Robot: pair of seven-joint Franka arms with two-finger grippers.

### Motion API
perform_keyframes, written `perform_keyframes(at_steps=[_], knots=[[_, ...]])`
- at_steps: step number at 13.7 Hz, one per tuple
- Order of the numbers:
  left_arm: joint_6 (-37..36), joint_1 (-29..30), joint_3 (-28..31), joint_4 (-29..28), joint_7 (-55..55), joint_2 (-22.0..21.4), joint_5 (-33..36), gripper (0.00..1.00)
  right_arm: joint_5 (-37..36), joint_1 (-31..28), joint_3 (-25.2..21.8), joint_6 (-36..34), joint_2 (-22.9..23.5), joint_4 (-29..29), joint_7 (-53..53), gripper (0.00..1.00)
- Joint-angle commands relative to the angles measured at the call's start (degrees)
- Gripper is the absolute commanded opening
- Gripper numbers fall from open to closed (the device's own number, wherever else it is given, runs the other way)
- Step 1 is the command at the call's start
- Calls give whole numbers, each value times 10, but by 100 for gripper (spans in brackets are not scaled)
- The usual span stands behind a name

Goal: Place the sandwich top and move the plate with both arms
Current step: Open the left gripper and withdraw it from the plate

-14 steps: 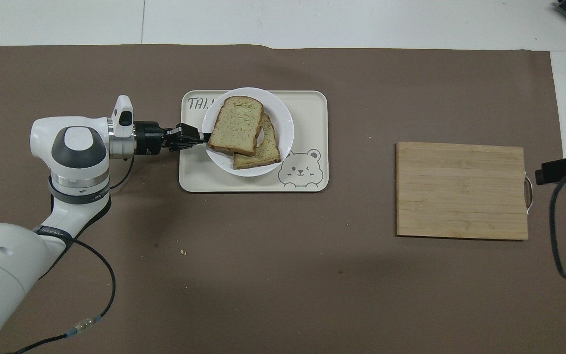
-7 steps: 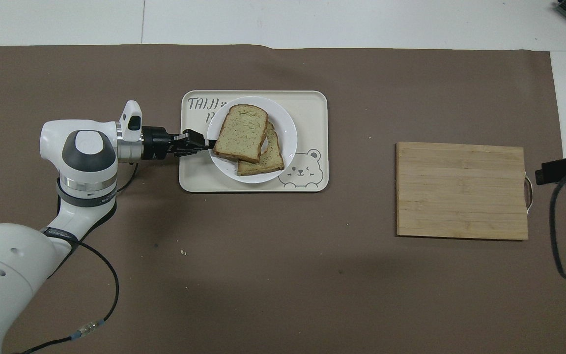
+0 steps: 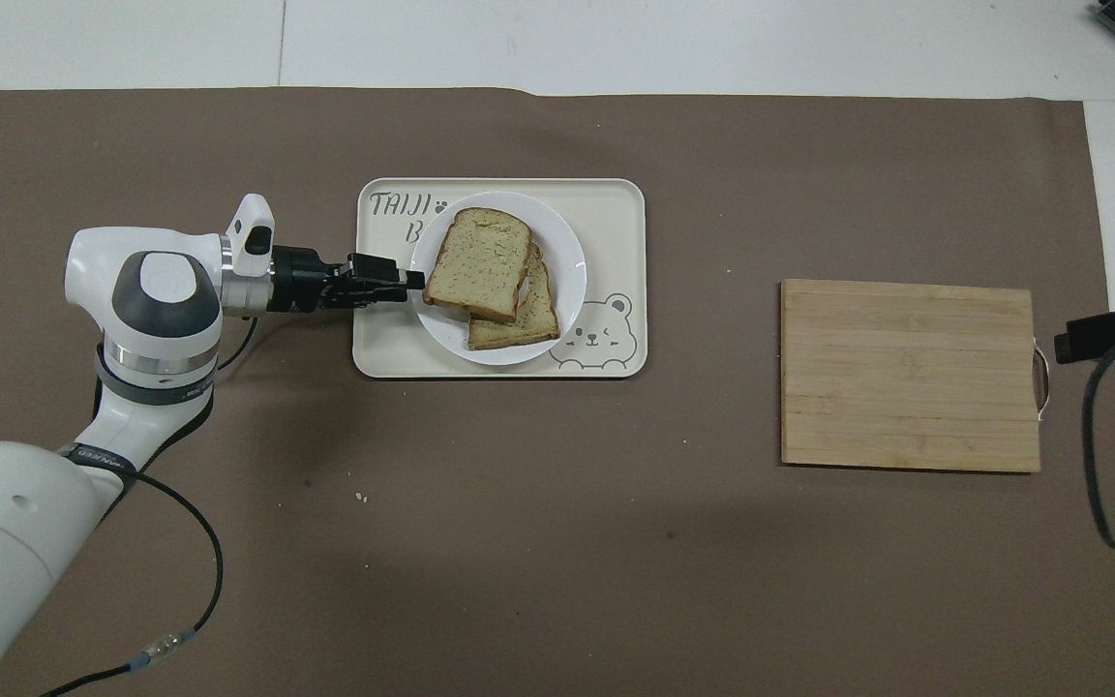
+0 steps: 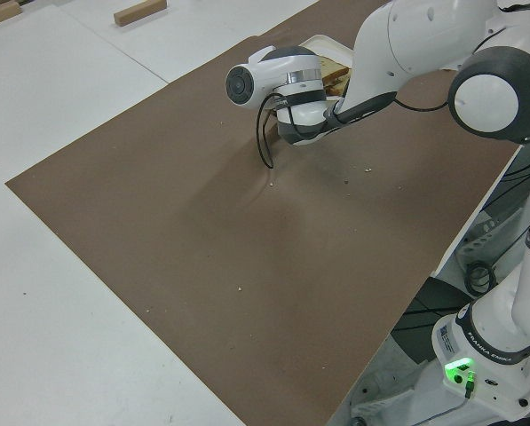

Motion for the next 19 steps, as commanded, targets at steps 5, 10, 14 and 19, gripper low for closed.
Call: perform_keyframes(at_steps=[5, 10, 14, 19], knots=[[-6, 5, 36, -7, -94, -130, 240, 78, -4, -1, 0, -5, -6, -4, -11, 100], [-67, 7, 54, 22, -151, -226, 511, 87, -4, -1, 0, -5, -6, -4, -11, 100], [-226, 7, 63, 161, -153, -231, 627, 100, -4, -1, 0, -5, -6, -4, -11, 100], [-354, 7, 76, 248, -186, -234, 631, 100, -4, -1, 1, -5, -5, -4, -11, 100]])
